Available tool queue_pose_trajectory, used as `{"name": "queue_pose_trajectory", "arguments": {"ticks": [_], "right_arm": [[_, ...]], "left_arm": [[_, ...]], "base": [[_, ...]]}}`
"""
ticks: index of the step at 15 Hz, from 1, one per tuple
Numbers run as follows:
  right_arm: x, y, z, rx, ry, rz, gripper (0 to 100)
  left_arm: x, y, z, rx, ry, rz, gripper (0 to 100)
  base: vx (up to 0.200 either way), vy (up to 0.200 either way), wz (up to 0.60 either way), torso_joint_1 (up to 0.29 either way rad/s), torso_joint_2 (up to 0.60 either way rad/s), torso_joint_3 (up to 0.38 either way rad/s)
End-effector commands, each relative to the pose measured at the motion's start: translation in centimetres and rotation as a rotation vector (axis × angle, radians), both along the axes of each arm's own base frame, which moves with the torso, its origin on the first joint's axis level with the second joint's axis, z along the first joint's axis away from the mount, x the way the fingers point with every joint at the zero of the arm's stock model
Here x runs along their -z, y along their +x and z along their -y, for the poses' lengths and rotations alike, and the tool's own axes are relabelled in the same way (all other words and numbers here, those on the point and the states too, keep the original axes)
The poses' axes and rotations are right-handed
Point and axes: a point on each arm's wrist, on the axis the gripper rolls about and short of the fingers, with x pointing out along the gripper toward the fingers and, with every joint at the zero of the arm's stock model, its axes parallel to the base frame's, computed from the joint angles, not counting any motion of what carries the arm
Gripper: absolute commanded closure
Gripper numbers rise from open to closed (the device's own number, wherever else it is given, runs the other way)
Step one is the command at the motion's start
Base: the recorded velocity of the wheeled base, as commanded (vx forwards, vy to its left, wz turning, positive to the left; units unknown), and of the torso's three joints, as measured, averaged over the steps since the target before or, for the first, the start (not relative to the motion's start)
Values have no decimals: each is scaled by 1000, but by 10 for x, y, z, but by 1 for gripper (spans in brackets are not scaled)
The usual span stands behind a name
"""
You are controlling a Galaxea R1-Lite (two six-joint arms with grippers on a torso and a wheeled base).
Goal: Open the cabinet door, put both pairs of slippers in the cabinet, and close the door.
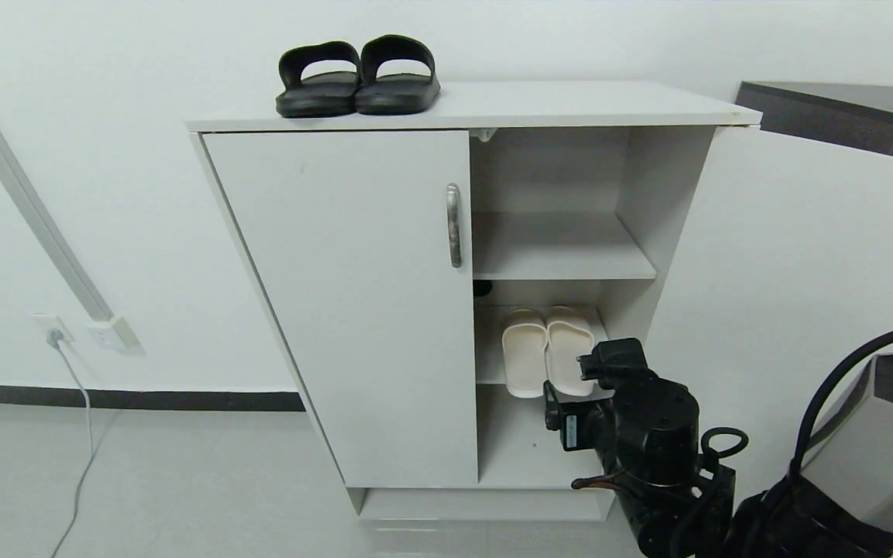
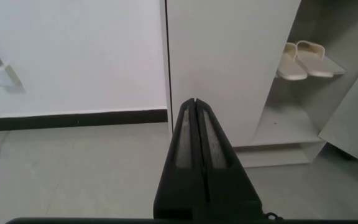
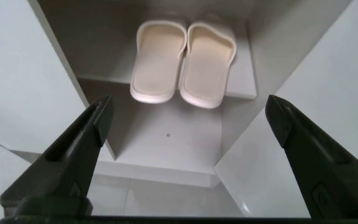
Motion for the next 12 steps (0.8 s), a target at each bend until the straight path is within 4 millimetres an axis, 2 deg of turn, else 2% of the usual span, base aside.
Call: {"name": "queue_pose_trajectory", "arguments": {"ticks": [1,11,12], "right_arm": [[1,-1,1,1,-3,-3,0],[-2,-2,6,32,7,5,0],[-3,-2,6,32,12,13,0]], "left_arm": [[0,0,0,0,0,-1,100],[0,0,0,0,-1,-1,100],[0,0,0,-2,-3,-1,100]], "base": [[0,0,0,2,2,212],[0,0,0,0,0,13],[0,200,0,7,2,12]]}}
